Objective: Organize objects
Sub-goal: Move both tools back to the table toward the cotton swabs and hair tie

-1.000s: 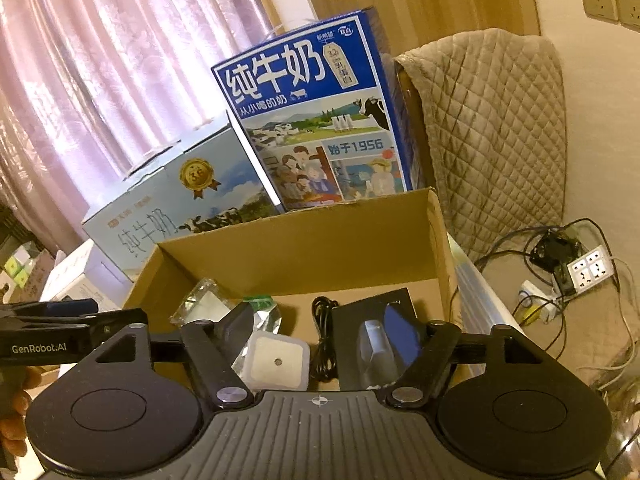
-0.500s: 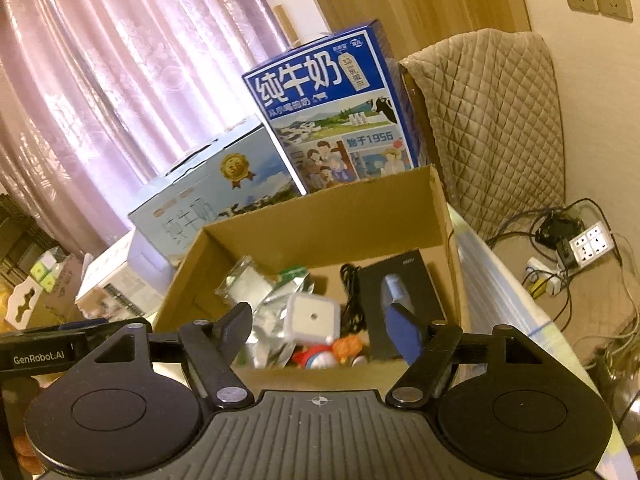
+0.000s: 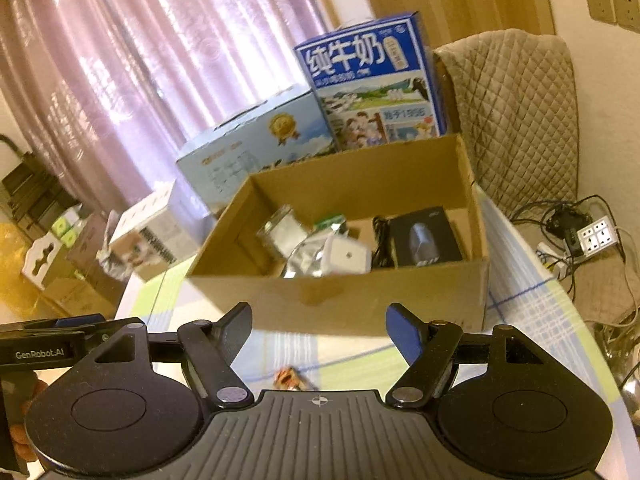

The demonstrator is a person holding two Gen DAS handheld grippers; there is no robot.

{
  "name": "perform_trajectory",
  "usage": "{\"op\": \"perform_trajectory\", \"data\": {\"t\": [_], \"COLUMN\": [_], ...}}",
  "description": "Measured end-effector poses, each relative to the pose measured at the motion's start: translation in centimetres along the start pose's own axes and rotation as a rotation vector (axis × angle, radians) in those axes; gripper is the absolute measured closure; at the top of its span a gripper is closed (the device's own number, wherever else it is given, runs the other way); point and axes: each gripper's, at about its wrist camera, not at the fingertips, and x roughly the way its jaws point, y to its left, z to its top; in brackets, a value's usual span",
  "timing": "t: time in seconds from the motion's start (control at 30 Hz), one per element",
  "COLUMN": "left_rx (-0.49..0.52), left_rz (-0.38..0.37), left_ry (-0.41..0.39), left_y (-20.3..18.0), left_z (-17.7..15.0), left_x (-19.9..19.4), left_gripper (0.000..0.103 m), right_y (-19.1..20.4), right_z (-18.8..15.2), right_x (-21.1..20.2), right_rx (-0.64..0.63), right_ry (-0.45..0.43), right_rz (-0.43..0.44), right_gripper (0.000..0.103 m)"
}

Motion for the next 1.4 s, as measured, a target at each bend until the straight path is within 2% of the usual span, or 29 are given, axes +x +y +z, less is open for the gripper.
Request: {"op": "perform_trajectory", "data": {"t": [0.43,0.73,1.4], "left_rx": [-0.045,-0.070,-0.056], "left_rz": [0.029,0.065,0.075], "left_ry": [0.078,0.139,0.264], "left_y": [1.7,2.3,2.1], "left_z": [-5.6,-8.8,-12.7], "left_x": [-1.8,-2.0,0.4], "left_gripper": [0.016,0.016,0.017], "right_y": [1.5,2.1,1.9], "right_z": [-4.6,-7.3,-10.9], "right_x": [-0.6,-0.1,1.9], "right_rx": [-0.019,-0.045,-0.052], "right_ry": [0.107,0.182,0.322], "right_rz": [0.015,-0.017,-0.050], "right_gripper": [0.032,0.032,0.032]}}
